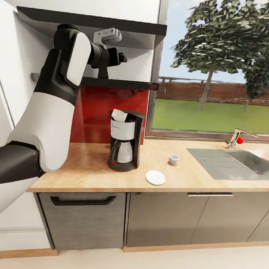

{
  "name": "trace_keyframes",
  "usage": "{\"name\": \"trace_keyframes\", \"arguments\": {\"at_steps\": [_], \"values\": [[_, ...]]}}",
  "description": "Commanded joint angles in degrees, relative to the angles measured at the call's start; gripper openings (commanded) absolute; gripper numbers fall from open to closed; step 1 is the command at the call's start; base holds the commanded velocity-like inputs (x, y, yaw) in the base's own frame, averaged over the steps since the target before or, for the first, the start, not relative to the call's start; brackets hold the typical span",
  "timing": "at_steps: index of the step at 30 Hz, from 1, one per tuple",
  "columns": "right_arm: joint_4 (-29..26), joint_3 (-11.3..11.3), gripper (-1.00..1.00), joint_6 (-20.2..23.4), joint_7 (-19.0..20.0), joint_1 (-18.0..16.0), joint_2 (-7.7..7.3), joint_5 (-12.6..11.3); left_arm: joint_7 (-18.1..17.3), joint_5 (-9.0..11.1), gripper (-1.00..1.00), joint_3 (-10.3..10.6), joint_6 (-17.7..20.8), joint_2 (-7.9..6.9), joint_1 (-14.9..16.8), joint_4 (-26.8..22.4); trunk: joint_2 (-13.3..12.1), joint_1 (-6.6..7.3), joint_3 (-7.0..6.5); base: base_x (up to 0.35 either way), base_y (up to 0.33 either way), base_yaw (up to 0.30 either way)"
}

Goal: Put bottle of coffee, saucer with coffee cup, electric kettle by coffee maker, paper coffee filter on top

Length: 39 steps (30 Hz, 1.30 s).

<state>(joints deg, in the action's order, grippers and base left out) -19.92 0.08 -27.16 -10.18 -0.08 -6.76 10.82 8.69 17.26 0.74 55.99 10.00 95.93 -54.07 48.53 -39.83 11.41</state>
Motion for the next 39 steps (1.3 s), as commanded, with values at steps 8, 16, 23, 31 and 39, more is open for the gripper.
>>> {"name": "trace_keyframes", "arguments": {"at_steps": [8,16,23,31,39], "values": [[-0.03,0.02,1.0,0.01,-0.46,-0.01,0.0,0.61,0.54,0.58,1.0,0.05,0.17,0.0,0.05,-0.15,-0.74,0.43,-0.28,0.0,0.0,0.0],[-0.03,0.01,1.0,0.01,-0.46,-0.01,0.0,0.61,0.54,0.58,1.0,0.05,0.17,0.0,0.05,-0.09,-3.95,2.19,-1.72,0.0,0.0,0.0],[-0.03,0.01,1.0,0.01,-0.46,-0.01,0.0,0.61,0.61,0.52,1.0,0.05,0.17,0.0,0.05,0.08,-6.76,3.72,-2.97,0.0,0.0,0.0],[-0.03,0.01,1.0,0.01,-0.46,-0.01,0.0,0.61,0.63,0.5,1.0,0.05,0.17,0.0,0.05,0.09,-9.97,5.48,-4.41,0.0,0.0,0.0],[-0.03,0.01,1.0,0.01,-0.46,-0.01,-0.03,0.61,5.93,-1.64,1.0,0.11,0.17,0.0,0.05,0.46,-11.17,6.14,-4.95,0.0,0.0,0.0]]}}
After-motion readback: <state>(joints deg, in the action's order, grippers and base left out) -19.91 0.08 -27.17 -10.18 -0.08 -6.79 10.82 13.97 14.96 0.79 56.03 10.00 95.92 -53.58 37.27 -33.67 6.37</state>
